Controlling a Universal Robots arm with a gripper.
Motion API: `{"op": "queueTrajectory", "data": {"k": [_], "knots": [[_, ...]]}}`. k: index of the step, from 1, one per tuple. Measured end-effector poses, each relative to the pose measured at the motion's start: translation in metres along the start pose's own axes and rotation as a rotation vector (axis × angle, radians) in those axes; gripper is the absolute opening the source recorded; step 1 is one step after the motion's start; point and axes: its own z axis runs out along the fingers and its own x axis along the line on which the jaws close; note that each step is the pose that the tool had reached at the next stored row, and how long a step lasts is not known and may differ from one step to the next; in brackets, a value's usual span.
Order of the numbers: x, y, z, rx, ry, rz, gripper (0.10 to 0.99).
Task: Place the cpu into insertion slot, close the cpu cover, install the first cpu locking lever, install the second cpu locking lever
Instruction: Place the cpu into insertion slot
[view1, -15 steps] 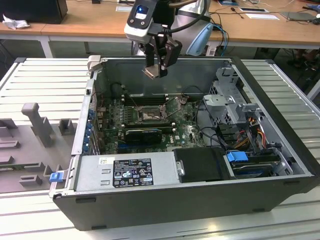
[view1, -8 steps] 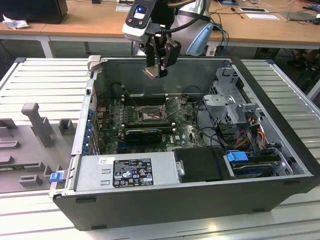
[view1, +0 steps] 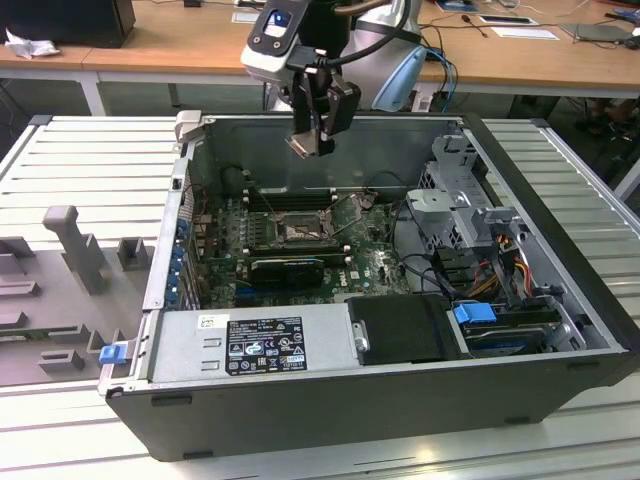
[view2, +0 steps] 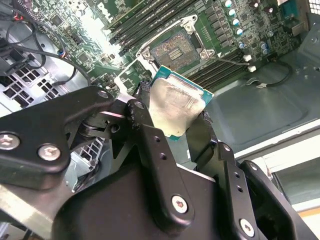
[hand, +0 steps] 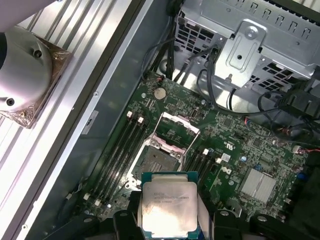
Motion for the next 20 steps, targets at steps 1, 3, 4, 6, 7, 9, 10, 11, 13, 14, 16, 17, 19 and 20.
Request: {"op": "queueTrajectory", "data": {"k": [1, 3, 4, 6, 7, 9, 10, 11, 13, 14, 16, 17, 19, 20], "knots": [[0.0, 0.0, 0.0, 0.0, -0.0004, 0.005, 0.529], [0.0, 0.0, 0.0001, 0.0, -0.0014, 0.016, 0.529], [0.0, 0.0, 0.0001, 0.0, -0.0022, 0.025, 0.529], [0.0, 0.0, 0.0003, -0.001, -0.0036, 0.041, 0.529], [0.0, 0.0, 0.0005, -0.001, -0.0051, 0.056, 0.529], [0.0, -0.0001, 0.0008, -0.002, -0.0076, 0.084, 0.529], [0.0, -0.0001, 0.0009, -0.002, -0.0091, 0.1, 0.529], [0.0, -0.0001, 0.0013, -0.002, -0.0113, 0.125, 0.529], [0.0, -0.0001, 0.0017, -0.003, -0.0142, 0.157, 0.529], [0.0, -0.0002, 0.0019, -0.003, -0.0152, 0.169, 0.529], [0.0, -0.0002, 0.0031, -0.003, -0.0164, 0.181, 0.529], [-0.0001, -0.0003, 0.0037, -0.003, -0.0164, 0.181, 0.529], [-0.0001, -0.0004, 0.0049, -0.003, -0.0164, 0.181, 0.529], [-0.0001, -0.0004, 0.0055, -0.003, -0.0164, 0.181, 0.529]]}}
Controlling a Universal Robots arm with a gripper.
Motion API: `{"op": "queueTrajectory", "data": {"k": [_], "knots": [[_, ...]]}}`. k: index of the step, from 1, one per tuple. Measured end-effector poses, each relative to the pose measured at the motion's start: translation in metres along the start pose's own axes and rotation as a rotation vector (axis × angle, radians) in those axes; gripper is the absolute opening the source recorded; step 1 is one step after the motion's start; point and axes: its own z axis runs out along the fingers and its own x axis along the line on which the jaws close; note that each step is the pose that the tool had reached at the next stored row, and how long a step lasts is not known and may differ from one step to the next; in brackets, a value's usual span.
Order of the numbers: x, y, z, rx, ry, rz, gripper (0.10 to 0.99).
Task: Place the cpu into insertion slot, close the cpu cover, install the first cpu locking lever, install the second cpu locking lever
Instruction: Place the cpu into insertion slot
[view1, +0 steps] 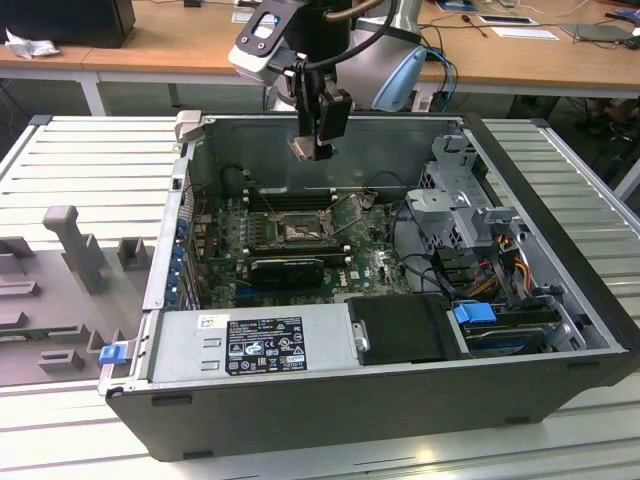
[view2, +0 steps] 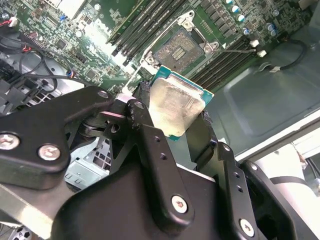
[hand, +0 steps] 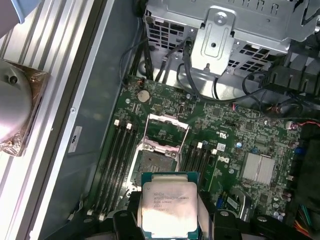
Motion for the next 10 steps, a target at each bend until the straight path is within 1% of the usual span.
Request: {"op": "queueTrajectory", "data": {"k": [3, 10], "knots": [[0.0, -0.0002, 0.0026, 0.0, 0.0001, 0.0, 0.529], [-0.0001, -0.0004, 0.0046, 0.0, -0.0011, 0.013, 0.529]]}}
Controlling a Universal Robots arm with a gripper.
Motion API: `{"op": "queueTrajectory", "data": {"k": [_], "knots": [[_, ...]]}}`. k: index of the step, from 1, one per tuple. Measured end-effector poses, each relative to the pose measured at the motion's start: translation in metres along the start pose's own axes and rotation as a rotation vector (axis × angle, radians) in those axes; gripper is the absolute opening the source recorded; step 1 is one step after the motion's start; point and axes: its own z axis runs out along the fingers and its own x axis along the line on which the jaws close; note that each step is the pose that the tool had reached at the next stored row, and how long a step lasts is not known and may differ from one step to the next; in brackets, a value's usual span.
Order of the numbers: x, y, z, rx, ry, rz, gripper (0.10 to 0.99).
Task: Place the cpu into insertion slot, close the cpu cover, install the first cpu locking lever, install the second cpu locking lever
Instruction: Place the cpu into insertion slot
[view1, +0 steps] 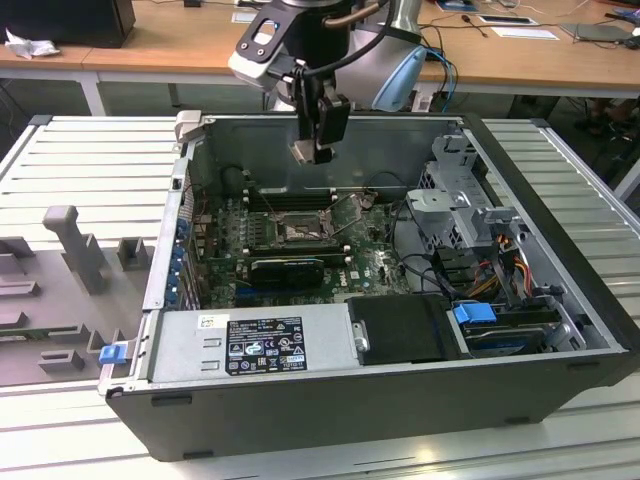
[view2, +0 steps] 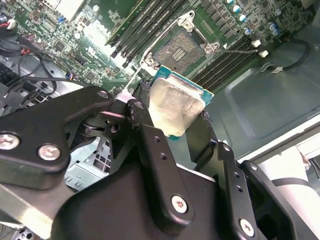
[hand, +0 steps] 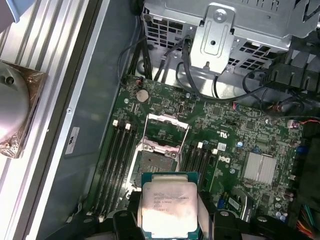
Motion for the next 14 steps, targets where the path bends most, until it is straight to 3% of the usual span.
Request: {"op": "queueTrajectory", "data": {"k": [14], "knots": [[-0.0001, -0.0002, 0.0023, -0.001, -0.004, 0.046, 0.529]]}}
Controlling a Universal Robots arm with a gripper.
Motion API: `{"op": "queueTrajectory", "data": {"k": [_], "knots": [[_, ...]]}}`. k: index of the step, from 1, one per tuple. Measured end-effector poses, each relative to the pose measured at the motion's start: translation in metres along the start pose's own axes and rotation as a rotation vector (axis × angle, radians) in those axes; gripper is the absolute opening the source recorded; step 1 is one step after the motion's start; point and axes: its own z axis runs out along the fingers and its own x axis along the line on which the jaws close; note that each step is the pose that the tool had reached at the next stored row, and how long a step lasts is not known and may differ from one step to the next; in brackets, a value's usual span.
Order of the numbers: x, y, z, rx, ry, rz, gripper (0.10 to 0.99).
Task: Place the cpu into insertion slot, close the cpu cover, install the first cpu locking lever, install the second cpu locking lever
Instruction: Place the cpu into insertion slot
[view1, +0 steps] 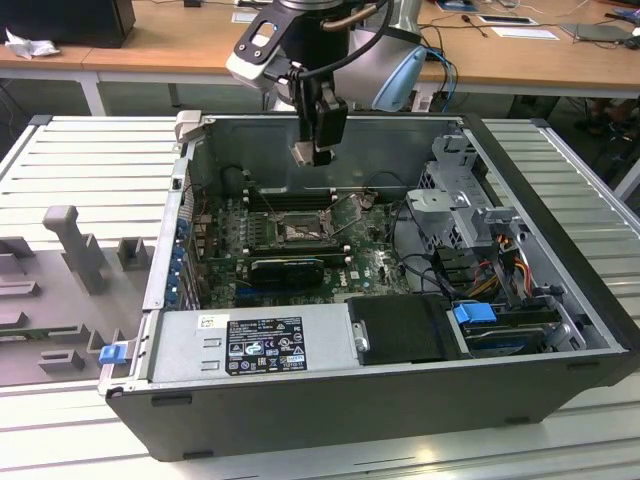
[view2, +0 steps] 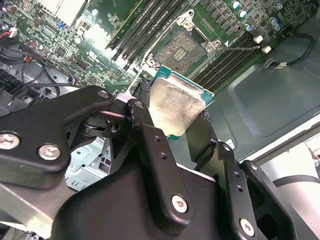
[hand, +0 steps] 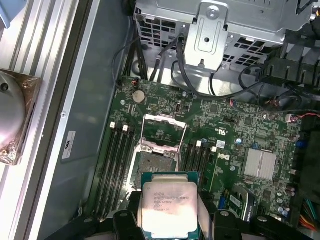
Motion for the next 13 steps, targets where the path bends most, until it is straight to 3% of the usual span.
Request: {"op": "queueTrajectory", "data": {"k": [13], "knots": [[0.0, -0.0002, 0.002, -0.001, -0.0034, 0.038, 0.529]]}}
